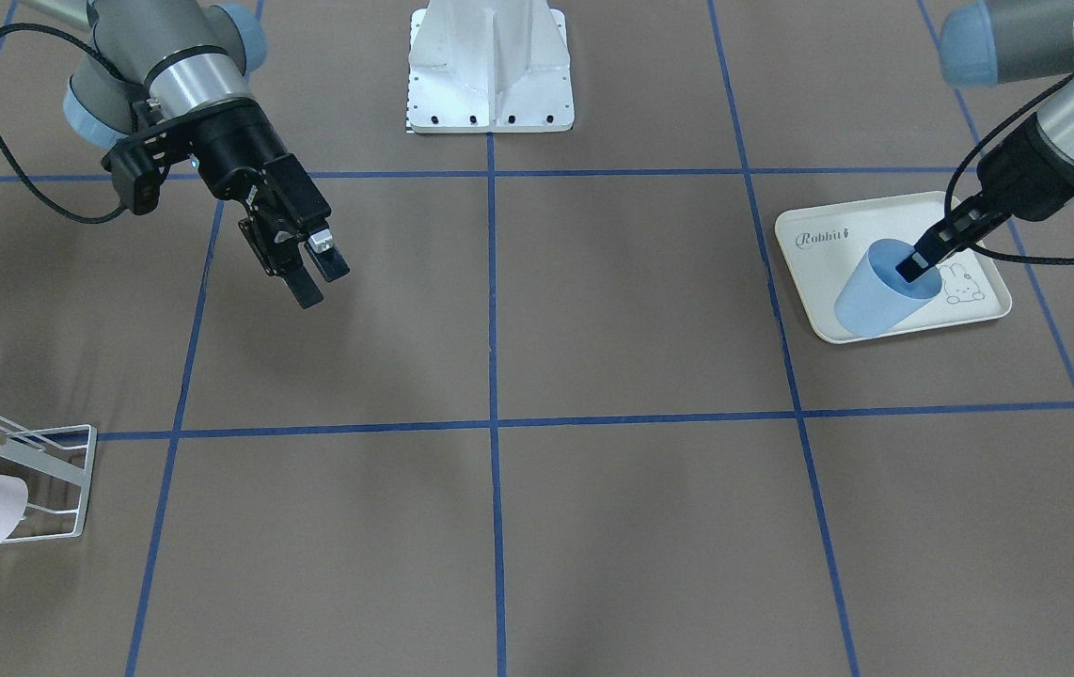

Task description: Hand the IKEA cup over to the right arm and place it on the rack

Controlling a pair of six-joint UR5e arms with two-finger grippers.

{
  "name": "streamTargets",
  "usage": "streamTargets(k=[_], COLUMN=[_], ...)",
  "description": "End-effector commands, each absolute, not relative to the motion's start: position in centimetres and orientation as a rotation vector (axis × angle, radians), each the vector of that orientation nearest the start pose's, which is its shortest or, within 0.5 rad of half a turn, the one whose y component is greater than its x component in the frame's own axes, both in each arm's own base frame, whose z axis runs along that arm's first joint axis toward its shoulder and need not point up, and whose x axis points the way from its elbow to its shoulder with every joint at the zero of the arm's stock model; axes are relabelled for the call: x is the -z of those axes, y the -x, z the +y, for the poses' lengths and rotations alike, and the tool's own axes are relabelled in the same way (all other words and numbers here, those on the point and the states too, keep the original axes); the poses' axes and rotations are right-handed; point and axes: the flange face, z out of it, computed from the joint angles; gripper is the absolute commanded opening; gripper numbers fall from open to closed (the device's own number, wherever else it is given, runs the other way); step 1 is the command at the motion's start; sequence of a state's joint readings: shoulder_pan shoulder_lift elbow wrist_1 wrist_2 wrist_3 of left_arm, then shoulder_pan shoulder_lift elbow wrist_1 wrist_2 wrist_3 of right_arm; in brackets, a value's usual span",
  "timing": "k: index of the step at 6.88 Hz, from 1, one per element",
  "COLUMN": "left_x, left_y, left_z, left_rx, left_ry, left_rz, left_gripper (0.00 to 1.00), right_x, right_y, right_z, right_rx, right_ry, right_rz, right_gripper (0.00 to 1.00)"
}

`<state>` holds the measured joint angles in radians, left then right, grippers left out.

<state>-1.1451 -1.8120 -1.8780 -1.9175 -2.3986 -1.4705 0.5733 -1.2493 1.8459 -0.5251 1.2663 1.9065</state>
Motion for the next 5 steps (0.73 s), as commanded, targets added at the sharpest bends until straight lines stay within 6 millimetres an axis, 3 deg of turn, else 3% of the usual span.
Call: streamTargets(k=[1,3,5], left_x=[-33.2,-32.7,-31.2], left_y=[-18.5,-21.5,-28.4], left_z=[-52.7,-51.5,-48.6], left_rx=[0.616,0.558,0.559], left_ry=[0.130,-0.026,-0.166], left_rz=[1.333,1.484,1.553], left_gripper=[0.00,0.00,0.00], right_x=[-23.9,-23.9,-23.9], right_y=[37.3,37.8,38.4], right_z=[-43.0,-42.5,-41.9], right_rx=[-0.933,-0.922,-0.911], right_ry=[-0.425,-0.412,-0.401], right_rz=[-1.749,-1.753,-1.755], right_gripper=[1.00,1.00,1.00])
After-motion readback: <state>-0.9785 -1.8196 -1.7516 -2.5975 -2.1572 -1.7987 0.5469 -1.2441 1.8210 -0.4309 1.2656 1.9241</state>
